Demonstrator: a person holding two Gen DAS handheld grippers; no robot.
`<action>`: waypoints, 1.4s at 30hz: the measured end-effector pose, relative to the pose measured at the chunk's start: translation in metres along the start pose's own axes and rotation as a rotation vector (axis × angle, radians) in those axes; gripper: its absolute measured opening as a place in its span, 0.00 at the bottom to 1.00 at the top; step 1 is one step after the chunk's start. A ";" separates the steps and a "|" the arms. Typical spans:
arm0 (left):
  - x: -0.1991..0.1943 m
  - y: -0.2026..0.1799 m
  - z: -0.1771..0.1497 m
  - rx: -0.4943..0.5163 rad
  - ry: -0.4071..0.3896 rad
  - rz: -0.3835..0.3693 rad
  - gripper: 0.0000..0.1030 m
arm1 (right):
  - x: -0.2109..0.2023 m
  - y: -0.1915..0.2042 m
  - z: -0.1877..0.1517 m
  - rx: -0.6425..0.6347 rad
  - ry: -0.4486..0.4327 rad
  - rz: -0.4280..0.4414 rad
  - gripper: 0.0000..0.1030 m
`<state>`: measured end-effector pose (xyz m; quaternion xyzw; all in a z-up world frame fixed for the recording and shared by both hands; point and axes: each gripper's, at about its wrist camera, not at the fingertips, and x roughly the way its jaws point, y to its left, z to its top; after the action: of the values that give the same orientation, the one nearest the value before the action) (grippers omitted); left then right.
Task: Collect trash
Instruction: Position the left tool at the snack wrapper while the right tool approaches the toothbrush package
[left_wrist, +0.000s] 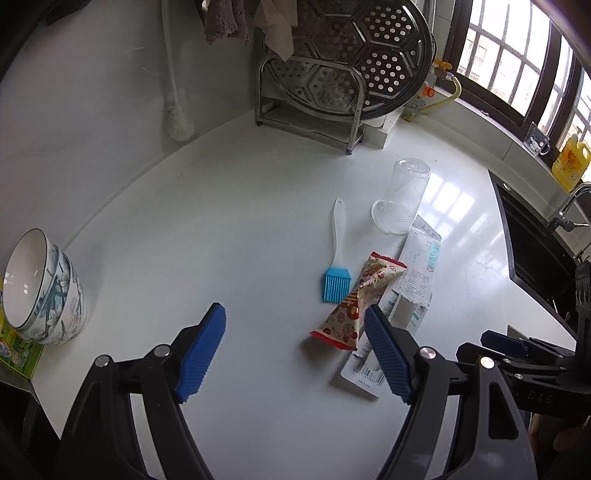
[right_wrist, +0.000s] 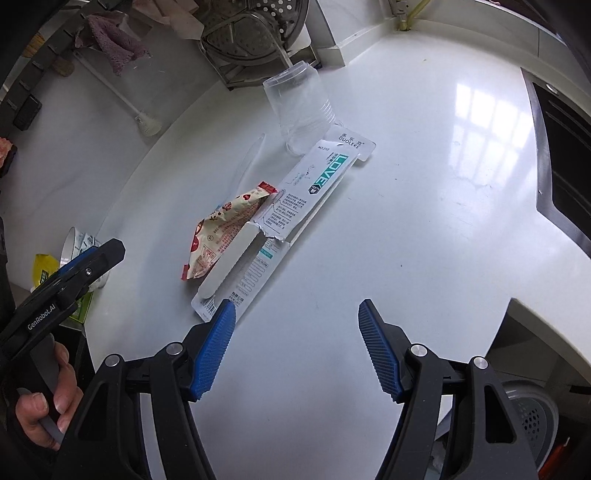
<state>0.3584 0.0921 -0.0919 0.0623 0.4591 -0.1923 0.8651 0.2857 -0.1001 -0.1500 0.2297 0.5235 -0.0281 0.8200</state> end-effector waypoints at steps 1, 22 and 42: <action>0.004 0.002 0.003 0.007 -0.004 -0.003 0.74 | 0.004 0.001 0.001 0.004 0.004 -0.005 0.64; 0.038 0.012 0.007 0.018 0.018 -0.061 0.75 | 0.053 0.023 0.018 0.040 0.006 -0.114 0.64; 0.040 0.010 0.005 0.019 0.025 -0.069 0.75 | 0.065 0.036 0.024 -0.011 0.012 -0.203 0.64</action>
<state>0.3861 0.0888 -0.1221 0.0571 0.4701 -0.2255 0.8514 0.3459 -0.0653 -0.1861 0.1712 0.5491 -0.1066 0.8111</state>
